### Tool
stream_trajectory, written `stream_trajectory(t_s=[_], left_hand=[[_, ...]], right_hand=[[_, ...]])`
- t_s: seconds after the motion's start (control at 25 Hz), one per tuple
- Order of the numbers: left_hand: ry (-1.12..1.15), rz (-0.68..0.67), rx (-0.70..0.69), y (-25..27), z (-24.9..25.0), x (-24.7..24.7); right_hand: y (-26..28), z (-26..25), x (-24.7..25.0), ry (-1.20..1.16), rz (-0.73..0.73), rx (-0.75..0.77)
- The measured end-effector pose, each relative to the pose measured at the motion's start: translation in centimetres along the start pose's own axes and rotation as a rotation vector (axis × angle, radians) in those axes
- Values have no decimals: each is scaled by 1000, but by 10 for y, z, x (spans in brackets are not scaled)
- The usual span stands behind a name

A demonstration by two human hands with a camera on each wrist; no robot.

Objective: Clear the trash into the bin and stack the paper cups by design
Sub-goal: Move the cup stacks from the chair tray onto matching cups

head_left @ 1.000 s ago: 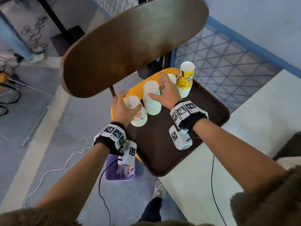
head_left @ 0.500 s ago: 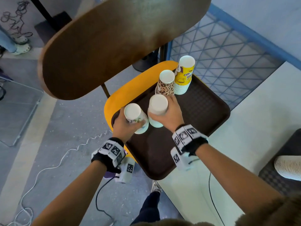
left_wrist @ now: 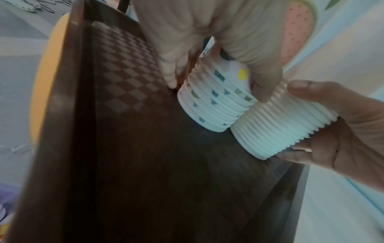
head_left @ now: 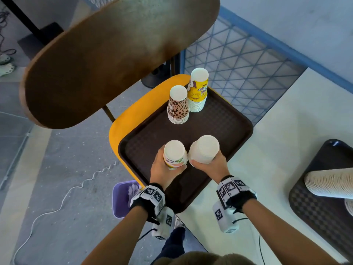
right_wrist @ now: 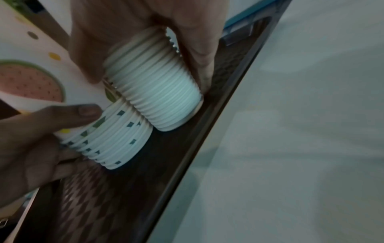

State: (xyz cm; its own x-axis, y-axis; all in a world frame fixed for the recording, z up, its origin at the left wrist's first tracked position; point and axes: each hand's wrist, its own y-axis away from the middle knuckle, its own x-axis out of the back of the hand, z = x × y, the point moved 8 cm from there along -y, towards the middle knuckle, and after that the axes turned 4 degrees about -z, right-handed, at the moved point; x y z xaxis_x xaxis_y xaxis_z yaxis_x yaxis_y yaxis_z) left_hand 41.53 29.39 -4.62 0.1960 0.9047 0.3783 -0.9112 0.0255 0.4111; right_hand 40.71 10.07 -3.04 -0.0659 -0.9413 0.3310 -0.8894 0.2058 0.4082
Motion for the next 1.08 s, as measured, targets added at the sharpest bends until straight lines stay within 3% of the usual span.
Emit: stream_trajectory(t_s=[0.16,0.56,0.76,1.08], left_hand=[[30,36,27,2,2,-3],[43,91,-6,30,3,-1],[1,-50,-151,58,56,-28],[-20,-434,-344,137,125,-169]], right_hand=[[0,3,-4,-23,24,-60],[24,9,6,-84,8,-51],[73,6,76,-130,54,23],[202,48,244,-139,300,51]])
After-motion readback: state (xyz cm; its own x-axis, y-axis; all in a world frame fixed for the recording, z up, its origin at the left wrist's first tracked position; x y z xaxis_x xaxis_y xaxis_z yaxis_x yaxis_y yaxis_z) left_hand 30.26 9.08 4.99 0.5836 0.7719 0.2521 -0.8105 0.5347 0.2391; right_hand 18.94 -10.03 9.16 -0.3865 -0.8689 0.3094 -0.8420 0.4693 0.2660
